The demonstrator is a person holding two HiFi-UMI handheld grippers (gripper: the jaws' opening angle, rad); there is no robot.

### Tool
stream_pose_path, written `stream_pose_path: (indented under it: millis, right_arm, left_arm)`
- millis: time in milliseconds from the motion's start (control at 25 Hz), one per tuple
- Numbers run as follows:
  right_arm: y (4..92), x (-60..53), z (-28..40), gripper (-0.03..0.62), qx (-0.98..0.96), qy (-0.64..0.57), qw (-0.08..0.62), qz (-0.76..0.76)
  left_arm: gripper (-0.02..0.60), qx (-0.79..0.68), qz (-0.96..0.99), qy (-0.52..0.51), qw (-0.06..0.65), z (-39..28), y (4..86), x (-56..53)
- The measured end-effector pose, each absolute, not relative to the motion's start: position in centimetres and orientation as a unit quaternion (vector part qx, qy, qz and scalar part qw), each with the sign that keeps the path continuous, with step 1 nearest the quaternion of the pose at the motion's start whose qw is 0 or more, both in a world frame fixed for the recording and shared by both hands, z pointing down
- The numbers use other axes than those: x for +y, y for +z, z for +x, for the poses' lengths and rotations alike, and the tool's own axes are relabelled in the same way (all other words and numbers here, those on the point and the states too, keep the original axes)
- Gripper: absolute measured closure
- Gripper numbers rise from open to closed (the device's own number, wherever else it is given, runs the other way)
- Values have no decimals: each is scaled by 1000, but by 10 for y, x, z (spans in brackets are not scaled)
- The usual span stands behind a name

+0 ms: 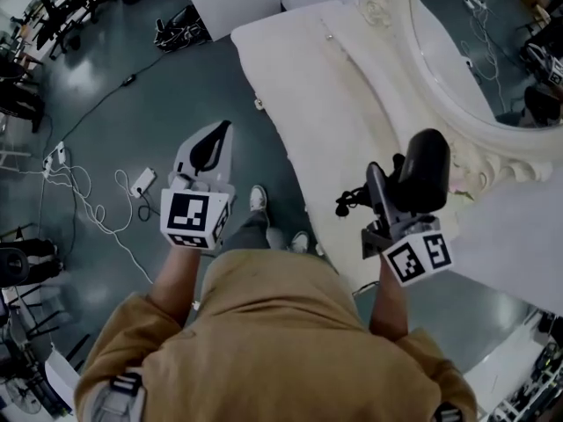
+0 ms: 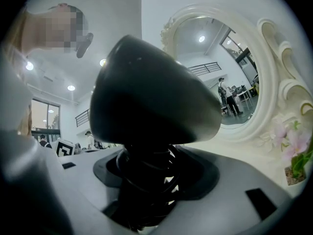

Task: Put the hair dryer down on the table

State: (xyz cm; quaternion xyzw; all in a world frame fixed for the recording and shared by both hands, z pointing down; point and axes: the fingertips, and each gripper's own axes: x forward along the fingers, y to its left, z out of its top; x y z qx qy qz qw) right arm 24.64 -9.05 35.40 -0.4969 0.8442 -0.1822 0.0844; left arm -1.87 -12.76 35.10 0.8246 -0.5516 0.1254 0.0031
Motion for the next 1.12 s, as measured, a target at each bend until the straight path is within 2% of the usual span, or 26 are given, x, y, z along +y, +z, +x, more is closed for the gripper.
stream_pose_path:
  millis: [560, 1120]
  right_arm:
    - [370, -167, 216, 338, 792, -188, 65, -577]
    - [444, -223, 205, 340, 774, -206, -45, -597]
  left_arm:
    - [577, -452, 885, 111, -1, -19, 351, -235]
    - [577, -433, 893, 110, 43, -22, 377, -245]
